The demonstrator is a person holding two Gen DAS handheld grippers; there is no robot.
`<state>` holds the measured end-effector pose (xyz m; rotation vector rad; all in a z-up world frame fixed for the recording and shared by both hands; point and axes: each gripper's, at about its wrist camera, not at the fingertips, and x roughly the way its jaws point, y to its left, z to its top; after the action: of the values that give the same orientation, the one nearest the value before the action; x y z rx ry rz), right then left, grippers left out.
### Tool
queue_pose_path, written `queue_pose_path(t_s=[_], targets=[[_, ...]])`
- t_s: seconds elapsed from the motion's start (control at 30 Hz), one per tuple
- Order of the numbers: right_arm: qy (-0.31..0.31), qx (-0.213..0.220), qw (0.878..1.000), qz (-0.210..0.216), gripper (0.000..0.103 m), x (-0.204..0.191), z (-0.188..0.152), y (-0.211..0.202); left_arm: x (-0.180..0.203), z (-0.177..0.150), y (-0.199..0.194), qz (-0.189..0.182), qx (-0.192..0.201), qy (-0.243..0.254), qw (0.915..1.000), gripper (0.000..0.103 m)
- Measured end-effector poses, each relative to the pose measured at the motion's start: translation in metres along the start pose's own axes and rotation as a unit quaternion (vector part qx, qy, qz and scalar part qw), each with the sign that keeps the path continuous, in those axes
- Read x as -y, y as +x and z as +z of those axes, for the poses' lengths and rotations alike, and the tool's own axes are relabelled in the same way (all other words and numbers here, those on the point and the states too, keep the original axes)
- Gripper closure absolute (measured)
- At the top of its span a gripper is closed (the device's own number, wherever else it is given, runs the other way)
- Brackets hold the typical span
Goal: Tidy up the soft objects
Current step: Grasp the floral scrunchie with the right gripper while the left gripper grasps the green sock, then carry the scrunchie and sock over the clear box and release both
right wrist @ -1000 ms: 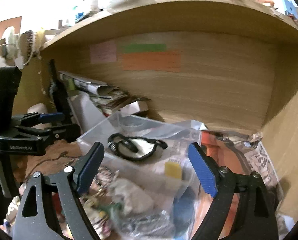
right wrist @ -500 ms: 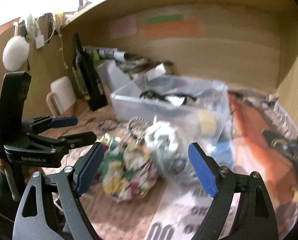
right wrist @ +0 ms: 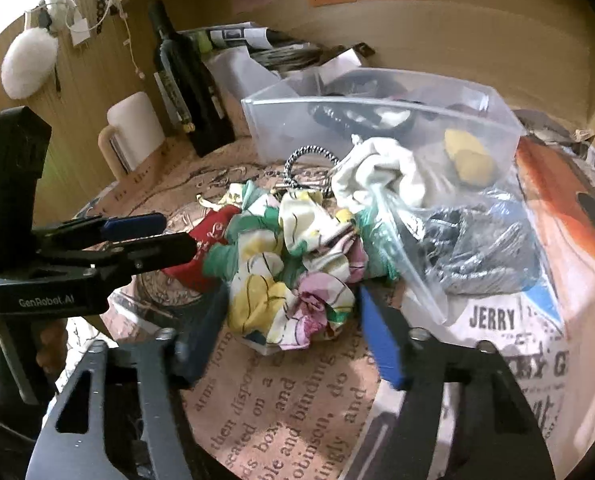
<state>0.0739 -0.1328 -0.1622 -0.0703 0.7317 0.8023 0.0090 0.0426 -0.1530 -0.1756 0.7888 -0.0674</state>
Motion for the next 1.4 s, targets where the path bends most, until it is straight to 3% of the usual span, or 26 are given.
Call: queue_pose_path(t_s=[0.17, 0.27, 0.7, 0.93, 1.1, 1.4], targets=[[-0.011, 0.002, 1.0, -0.005, 0.078, 0.0, -0.002, -0.004, 0.012, 0.001, 0.002, -0.012, -0.001, 0.016, 0.9998, 0.045], [-0.015, 0.011, 1.0, -0.007, 0.084, -0.001, -0.002, -0.01, 0.021, 0.002, 0.006, -0.018, 0.0, 0.027, 0.9995, 0.045], [-0.007, 0.082, 0.996, -0.038, 0.085, 0.017, 0.006, -0.056, 0.048, 0.018, 0.038, -0.026, -0.015, 0.053, 0.9982, 0.051], [0.011, 0.078, 0.996, -0.048, 0.085, 0.032, 0.004, -0.054, 0.052, 0.02, 0.049, -0.022, -0.017, 0.044, 0.9986, 0.077], [0.016, 0.084, 0.995, -0.051, 0.085, 0.037, 0.005, -0.058, 0.051, 0.025, 0.035, -0.025, 0.0, 0.038, 0.999, 0.083], [0.008, 0.113, 0.991, -0.064, 0.085, 0.038, 0.021, -0.072, 0.05, 0.046, -0.007, -0.037, 0.06, 0.03, 0.9971, 0.085]])
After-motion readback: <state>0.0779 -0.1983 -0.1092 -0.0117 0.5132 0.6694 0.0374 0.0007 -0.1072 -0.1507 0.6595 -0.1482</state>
